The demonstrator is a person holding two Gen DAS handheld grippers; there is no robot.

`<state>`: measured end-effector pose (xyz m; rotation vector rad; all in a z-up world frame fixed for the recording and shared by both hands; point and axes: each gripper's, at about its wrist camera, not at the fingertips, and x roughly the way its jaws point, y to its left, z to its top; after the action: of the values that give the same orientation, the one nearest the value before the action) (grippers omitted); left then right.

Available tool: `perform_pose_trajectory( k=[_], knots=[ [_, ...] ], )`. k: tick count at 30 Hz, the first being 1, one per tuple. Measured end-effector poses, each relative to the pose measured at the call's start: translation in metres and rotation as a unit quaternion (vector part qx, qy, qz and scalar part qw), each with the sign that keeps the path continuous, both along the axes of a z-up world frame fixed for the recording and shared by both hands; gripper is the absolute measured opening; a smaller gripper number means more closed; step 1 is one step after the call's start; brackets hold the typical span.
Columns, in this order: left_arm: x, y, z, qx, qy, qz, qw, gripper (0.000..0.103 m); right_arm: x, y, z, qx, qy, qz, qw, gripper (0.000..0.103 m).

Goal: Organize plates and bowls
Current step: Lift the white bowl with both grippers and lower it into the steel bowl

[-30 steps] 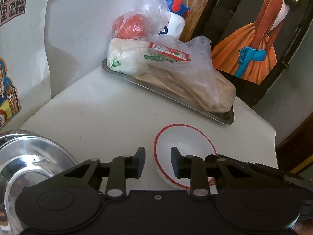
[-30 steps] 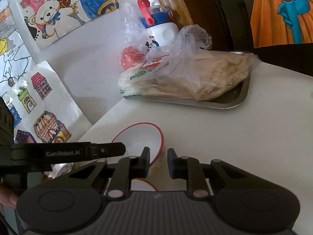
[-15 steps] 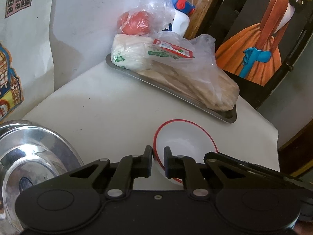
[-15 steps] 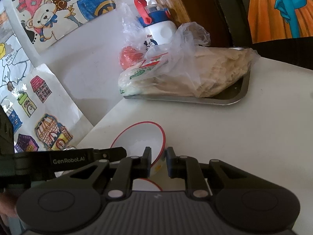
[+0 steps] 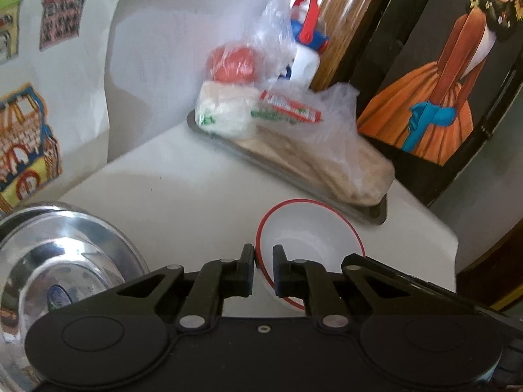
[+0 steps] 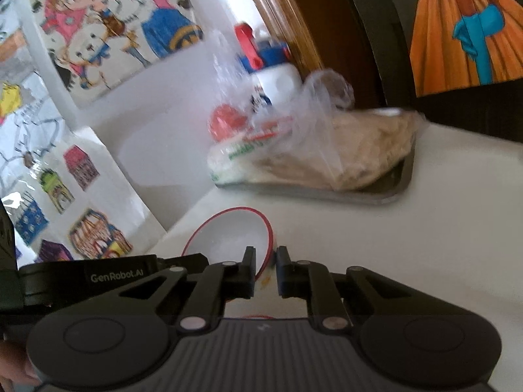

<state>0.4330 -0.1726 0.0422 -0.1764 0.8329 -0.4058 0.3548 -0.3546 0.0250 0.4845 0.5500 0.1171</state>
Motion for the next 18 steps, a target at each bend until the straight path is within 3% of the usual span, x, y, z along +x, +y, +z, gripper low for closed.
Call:
perform_pose_trajectory(
  k=[9,18],
  knots=[
    [-0.045,0.027,0.042,-0.021,-0.047,0.006,0.9986,0.011,-0.042,0.026,0.03,-0.008,-0.022,0.016,1.0,0.014],
    [-0.114,0.062,0.047,-0.017,-0.062,0.018,0.9978,0.011,-0.106,0.064,0.036,-0.021,-0.025,0.031,0.999,0.014]
  ],
)
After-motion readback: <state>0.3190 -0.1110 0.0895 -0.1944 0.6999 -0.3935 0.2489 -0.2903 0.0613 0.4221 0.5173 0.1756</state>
